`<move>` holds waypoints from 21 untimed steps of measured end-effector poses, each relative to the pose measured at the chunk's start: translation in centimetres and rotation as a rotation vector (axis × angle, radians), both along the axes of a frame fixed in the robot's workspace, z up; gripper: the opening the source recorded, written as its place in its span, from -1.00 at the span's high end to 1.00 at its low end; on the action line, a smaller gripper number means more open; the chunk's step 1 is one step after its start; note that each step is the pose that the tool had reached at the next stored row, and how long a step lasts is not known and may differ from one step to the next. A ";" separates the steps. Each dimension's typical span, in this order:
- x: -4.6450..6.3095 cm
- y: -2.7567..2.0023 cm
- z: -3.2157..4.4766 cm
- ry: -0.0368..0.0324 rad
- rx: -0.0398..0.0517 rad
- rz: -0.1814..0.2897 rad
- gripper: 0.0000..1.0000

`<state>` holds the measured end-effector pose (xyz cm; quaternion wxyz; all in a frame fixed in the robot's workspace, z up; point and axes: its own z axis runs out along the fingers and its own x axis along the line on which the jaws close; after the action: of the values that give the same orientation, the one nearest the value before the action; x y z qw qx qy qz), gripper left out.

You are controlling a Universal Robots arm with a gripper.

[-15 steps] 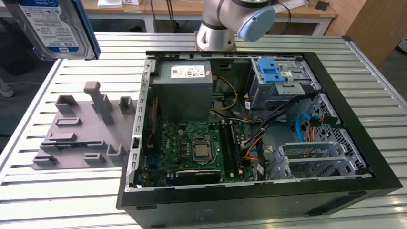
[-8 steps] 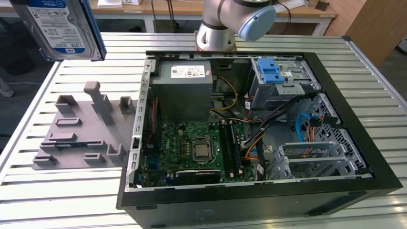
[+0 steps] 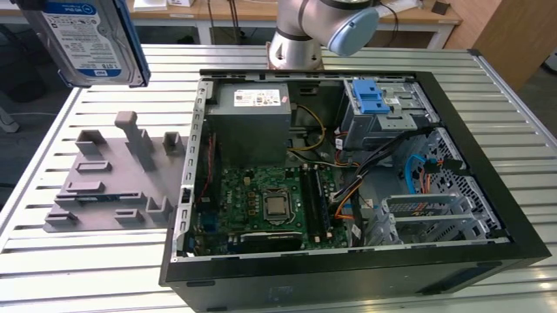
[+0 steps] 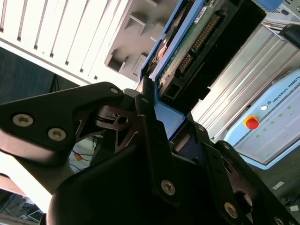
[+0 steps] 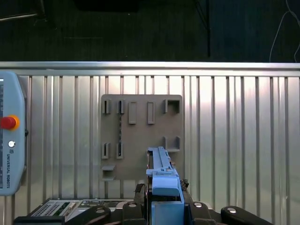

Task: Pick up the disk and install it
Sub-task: 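Pick up the disk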

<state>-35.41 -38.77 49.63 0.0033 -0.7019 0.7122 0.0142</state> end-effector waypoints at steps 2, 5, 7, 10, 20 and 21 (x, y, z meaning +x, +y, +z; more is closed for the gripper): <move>0.2 -0.21 0.00 0.0003 0.0001 0.000 0.27; 0.7 -0.48 0.00 0.0012 0.0000 0.000 0.27; 1.1 -0.61 0.00 0.0019 0.0000 0.000 0.27; 1.8 -0.77 0.00 0.0029 0.0001 0.000 0.27; 4.0 -1.36 -0.01 0.0048 0.0000 0.000 0.27; 4.2 -1.45 -0.01 0.0048 0.0001 0.000 0.27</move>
<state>-31.22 -40.23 49.63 0.0016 -0.7018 0.7122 0.0159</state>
